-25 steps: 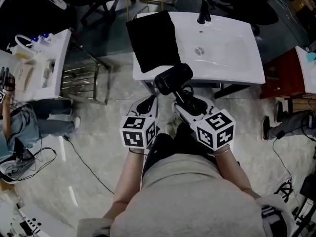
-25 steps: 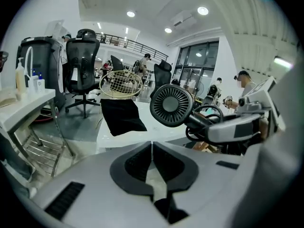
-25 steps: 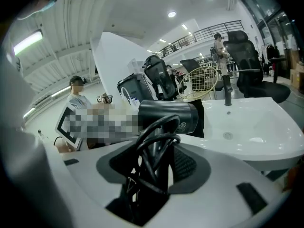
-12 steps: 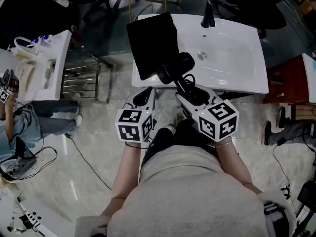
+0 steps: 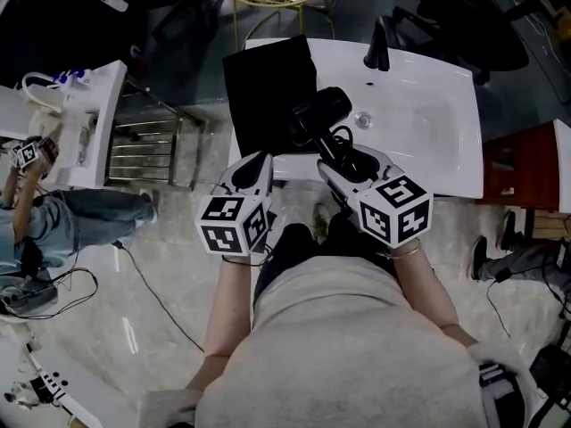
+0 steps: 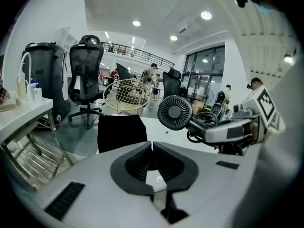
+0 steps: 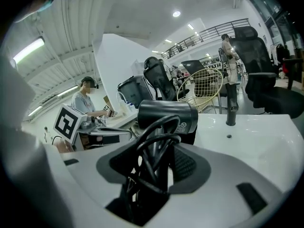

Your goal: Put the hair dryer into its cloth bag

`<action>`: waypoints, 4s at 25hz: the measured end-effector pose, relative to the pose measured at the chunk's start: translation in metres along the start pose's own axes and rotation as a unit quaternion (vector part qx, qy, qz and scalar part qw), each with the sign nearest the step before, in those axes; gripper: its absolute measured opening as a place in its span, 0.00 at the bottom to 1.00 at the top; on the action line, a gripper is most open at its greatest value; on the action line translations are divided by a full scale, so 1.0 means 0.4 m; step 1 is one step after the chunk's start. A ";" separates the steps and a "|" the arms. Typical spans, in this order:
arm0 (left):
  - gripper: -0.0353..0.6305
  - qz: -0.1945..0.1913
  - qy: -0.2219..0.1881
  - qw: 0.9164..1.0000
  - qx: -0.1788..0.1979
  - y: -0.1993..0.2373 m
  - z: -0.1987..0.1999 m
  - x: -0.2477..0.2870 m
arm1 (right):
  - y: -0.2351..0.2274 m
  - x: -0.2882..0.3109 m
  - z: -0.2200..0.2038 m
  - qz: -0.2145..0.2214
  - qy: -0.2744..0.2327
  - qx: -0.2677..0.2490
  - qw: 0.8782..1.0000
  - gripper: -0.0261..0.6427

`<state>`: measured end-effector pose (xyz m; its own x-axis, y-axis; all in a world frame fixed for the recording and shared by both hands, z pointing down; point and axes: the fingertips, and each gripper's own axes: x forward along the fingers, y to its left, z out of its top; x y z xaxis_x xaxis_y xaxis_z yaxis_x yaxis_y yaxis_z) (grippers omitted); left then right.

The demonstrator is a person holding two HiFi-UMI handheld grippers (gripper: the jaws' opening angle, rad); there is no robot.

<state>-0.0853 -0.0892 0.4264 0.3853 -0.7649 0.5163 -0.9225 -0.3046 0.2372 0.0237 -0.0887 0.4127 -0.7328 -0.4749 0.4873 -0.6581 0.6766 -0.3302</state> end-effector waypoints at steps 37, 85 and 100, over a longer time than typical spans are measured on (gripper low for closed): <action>0.26 -0.042 0.210 0.887 0.409 0.132 -0.193 0.135 | -0.028 0.040 -0.192 -0.043 0.059 0.062 0.995 0.34; 0.07 -0.098 0.106 0.948 0.282 -0.010 0.072 0.162 | 0.088 -0.023 -0.156 0.082 0.075 -0.028 0.993 0.34; 0.07 -0.105 0.071 0.956 0.263 0.129 0.134 0.162 | 0.182 0.082 -0.103 0.217 0.071 -0.075 0.971 0.34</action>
<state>-0.1092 -0.1850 0.4279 0.5274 -0.5821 0.6189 -0.6946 -0.7149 -0.0804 -0.0409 -0.0319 0.4379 -0.8970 -0.0511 0.4391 -0.2524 0.8748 -0.4136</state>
